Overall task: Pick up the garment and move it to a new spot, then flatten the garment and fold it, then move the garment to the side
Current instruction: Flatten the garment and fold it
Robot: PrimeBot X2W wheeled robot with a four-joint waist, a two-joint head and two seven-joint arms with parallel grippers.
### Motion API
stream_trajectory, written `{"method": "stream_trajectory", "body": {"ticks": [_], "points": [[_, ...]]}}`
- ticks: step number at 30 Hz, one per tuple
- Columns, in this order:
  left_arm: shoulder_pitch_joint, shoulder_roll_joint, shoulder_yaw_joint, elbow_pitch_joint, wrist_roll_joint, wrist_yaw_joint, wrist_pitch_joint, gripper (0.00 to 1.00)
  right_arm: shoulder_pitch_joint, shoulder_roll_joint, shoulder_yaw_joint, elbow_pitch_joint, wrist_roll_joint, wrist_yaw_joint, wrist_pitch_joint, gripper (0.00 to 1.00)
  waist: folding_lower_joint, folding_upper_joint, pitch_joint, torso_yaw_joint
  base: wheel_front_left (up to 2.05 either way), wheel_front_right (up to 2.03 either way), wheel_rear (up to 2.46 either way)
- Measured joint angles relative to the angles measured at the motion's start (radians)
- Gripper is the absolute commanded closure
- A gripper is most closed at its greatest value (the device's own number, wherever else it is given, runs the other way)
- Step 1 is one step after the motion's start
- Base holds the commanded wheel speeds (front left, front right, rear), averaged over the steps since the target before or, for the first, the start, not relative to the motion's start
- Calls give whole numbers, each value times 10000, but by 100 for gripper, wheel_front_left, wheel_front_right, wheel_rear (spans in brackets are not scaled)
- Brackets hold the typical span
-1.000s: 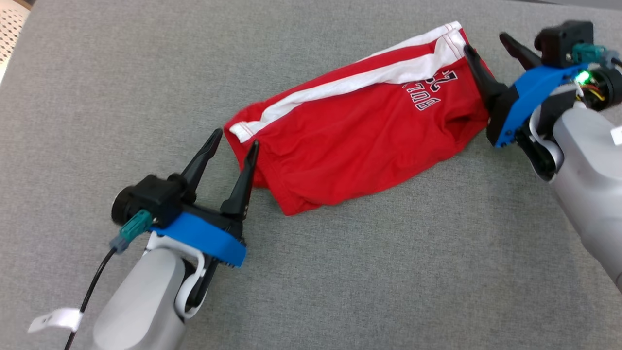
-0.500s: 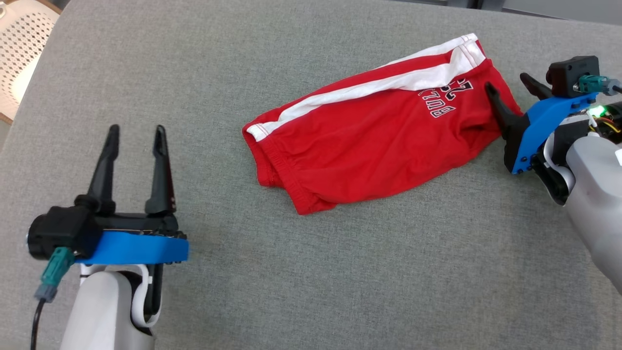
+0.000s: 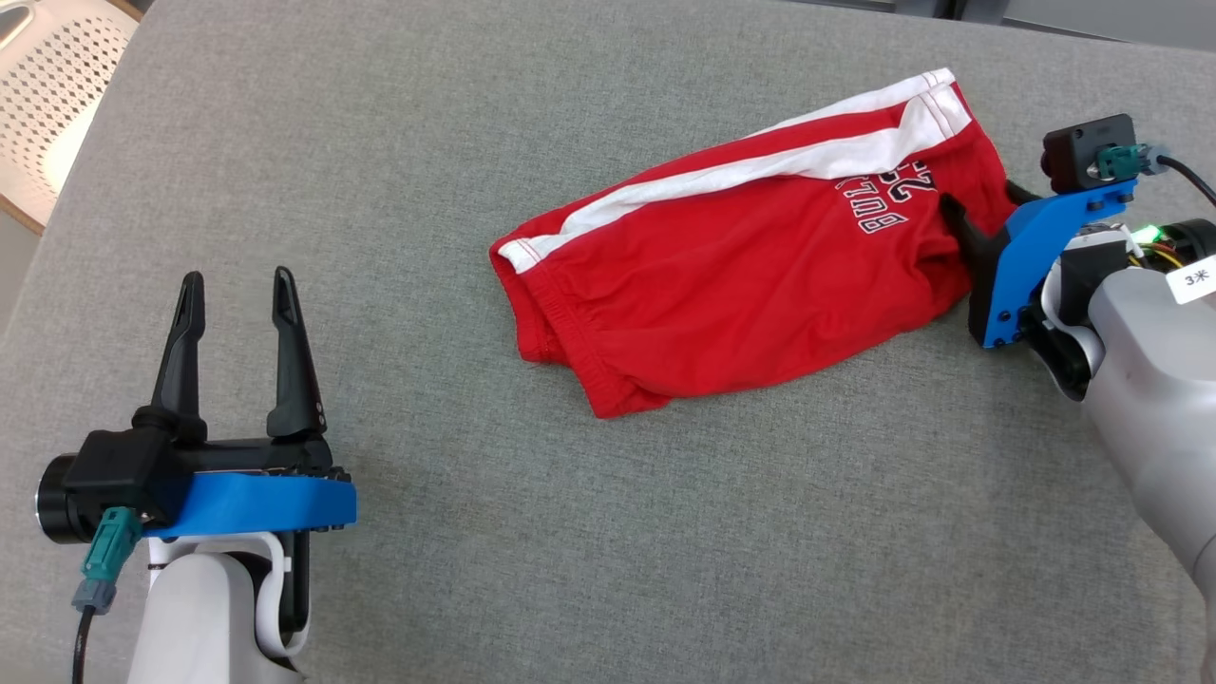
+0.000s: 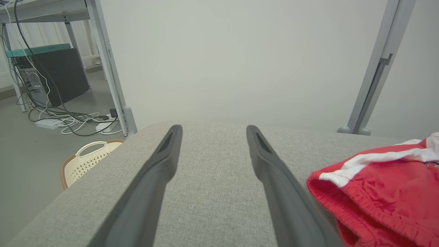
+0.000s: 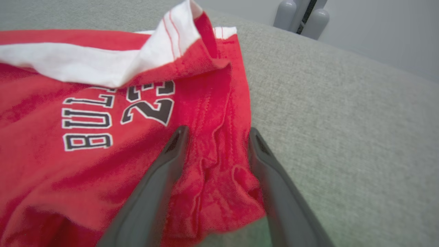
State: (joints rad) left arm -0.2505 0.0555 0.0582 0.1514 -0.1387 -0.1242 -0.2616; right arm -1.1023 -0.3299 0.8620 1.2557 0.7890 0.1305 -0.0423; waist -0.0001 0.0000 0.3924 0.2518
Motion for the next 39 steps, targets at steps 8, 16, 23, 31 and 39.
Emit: {"method": "stream_trajectory", "body": {"ticks": [8,16,23,31,39], "points": [[36,-40,-12,94,253,-54,0,0,237,203,-27,-105,280,4,-345,100,0,0,-152,-251,0,0,0],[493,-46,90,107,491,-56,0,0,1412,232,-127,-704,769,4,-1503,100,0,0,-697,-866,0,0,0],[1024,-8,211,98,683,-56,0,0,2967,-33,-437,-1319,1473,4,-2017,100,0,0,-1295,-1553,0,0,0],[1386,10,190,84,698,-58,0,0,4109,-665,-1151,-1540,2048,4,-2161,100,0,0,-1773,-2099,0,0,0],[1488,19,21,117,698,-58,0,0,4186,-899,-1666,-1563,1864,2,-2192,100,0,0,-1995,-2120,0,0,0]]}}
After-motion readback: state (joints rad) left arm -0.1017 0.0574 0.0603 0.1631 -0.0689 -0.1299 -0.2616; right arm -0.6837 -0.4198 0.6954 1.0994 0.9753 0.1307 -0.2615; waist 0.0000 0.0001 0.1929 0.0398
